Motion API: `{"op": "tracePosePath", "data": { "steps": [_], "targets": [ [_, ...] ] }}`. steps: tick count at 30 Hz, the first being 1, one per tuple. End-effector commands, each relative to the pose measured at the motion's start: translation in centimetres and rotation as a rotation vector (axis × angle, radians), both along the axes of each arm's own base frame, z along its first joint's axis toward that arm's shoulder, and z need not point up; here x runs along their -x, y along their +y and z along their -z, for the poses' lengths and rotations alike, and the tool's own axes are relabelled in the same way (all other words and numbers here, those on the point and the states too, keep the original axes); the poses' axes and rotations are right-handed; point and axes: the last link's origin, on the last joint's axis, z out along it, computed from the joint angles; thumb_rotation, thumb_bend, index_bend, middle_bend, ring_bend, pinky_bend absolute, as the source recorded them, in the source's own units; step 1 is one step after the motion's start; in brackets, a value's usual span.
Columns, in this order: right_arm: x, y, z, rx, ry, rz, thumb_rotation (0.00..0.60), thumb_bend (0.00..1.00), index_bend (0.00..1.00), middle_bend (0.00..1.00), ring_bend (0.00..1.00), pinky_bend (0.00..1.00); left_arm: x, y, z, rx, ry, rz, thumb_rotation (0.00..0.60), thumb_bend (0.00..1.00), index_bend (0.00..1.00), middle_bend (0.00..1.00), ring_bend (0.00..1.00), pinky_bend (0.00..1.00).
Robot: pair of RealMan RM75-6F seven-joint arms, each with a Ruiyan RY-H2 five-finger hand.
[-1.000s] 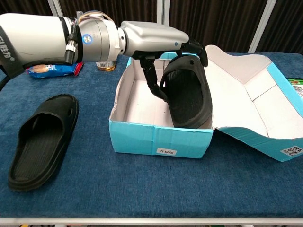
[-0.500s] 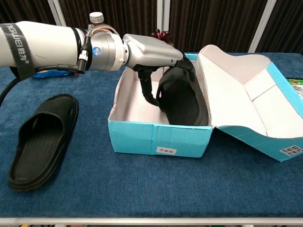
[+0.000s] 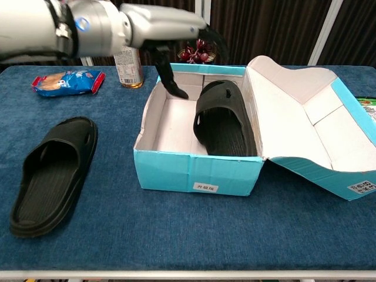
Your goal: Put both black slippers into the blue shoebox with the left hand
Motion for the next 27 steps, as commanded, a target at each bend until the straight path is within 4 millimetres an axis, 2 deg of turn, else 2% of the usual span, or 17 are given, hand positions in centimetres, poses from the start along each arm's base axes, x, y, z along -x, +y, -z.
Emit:
{"op": "tracePosePath", "data": {
  "steps": [1,4,7,9,12,18,23,27],
  "targets": [
    [0.1,-0.2,0.1,-0.005,-0.002,-0.002,0.6,0.1,0.0,0.03,0.0,0.0,4.8,0.7,-5.8,-0.109,-0.076,-0.181,0.6,0.18,0.2,0.12,0.11,0.27],
    [0.1,-0.3,0.4,-0.014,-0.007,-0.009,0.6,0.1,0.0,0.03,0.0,0.0,9.5,0.4,-7.7,-0.157,-0.035,-0.324,0.6,0.16,0.2,0.12,0.26,0.4],
    [0.1,-0.6,0.6,-0.023,-0.012,-0.014,0.6,0.1,0.0,0.03,0.0,0.0,13.5,-0.3,-8.2,-0.154,-0.01,-0.48,0.6,0.11,0.15,0.12,0.43,0.53],
    [0.0,-0.8,0.8,-0.032,-0.014,-0.018,0.6,0.1,0.0,0.03,0.0,0.0,15.6,-1.0,-7.8,-0.126,0.012,-0.565,0.6,0.08,0.11,0.11,0.49,0.57],
    [-0.1,-1.1,1.1,-0.044,-0.015,-0.026,0.6,0.1,0.0,0.03,0.0,0.0,17.7,-2.1,-6.9,-0.072,0.043,-0.65,0.6,0.05,0.09,0.08,0.52,0.59],
    [-0.1,-1.3,1.4,-0.055,-0.015,-0.024,0.6,0.1,0.0,0.03,0.0,0.0,20.2,-3.4,-5.7,-0.02,0.051,-0.77,0.6,0.04,0.07,0.06,0.54,0.63],
    [-0.1,-1.3,1.6,-0.058,-0.019,-0.022,0.6,0.1,0.0,0.03,0.0,0.0,21.0,-3.9,-4.7,0.002,0.074,-0.814,0.6,0.04,0.07,0.05,0.54,0.64],
    [-0.1,-1.2,1.5,-0.057,-0.018,-0.02,0.6,0.1,0.0,0.03,0.0,0.0,20.9,-4.4,-4.0,0.025,0.077,-0.838,0.6,0.03,0.07,0.04,0.54,0.65]
  ]
}}
